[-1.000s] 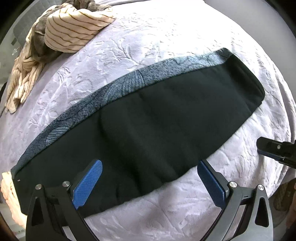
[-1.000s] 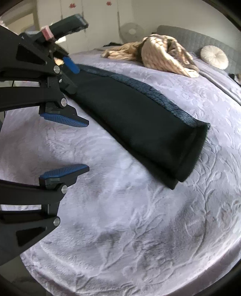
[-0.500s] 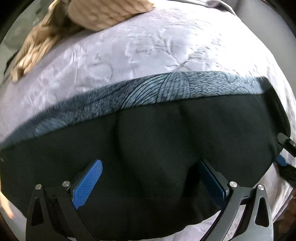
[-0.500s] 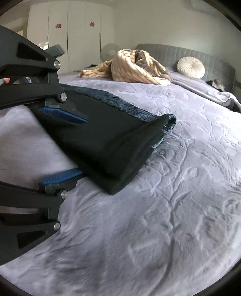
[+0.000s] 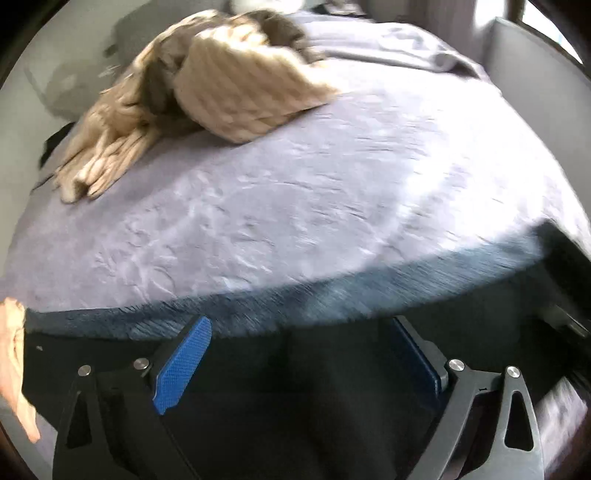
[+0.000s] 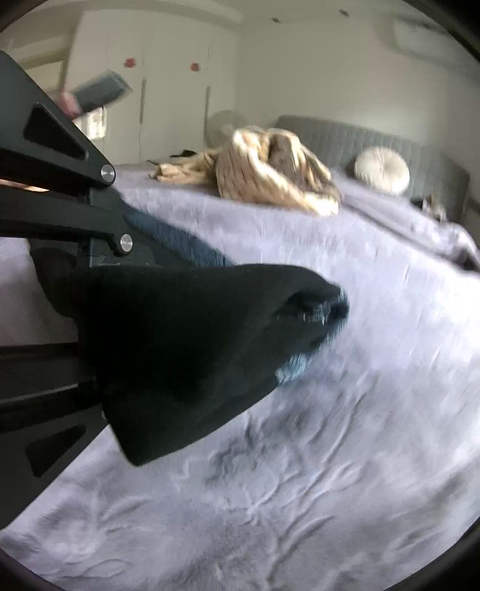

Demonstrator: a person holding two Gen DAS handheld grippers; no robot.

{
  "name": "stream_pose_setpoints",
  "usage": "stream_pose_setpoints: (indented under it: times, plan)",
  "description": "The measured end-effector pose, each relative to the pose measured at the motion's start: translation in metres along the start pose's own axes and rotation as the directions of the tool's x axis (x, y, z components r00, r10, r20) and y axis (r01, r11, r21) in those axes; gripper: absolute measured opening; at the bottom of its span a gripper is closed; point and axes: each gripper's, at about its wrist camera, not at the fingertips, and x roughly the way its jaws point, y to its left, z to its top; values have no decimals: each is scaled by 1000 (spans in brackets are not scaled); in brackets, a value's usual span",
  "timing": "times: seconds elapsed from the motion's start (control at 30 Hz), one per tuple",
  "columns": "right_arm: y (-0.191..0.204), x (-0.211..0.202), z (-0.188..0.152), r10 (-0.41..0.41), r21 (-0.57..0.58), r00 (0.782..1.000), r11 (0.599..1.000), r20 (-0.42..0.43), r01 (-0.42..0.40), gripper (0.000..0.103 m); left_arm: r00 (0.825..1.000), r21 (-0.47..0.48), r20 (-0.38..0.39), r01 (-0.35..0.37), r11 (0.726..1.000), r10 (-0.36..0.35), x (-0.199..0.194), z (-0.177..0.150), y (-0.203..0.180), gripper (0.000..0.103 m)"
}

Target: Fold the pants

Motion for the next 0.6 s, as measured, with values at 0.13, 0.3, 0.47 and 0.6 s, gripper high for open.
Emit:
stream_pose_setpoints:
  times: [0.13, 0.3, 0.47, 0.6]
  plan:
    - [27, -7, -8, 25, -79, 1000, 997, 12, -24, 13, 995, 8, -94, -34, 999, 35, 58, -8, 0, 103]
    - [41, -7, -10, -4, -111, 1000, 994, 26, 7, 13, 997, 3, -71, 5, 1000, -4, 23, -10, 16, 103]
    - [60, -15, -16, -27, -157, 999, 987, 22, 30, 13, 998, 73, -45, 55, 996, -51, -3, -42, 18, 103]
    - [85, -17, -23, -37, -213, 999, 976, 24, 41, 13, 995, 111, -93, 57, 992, -46, 12, -71, 3, 103]
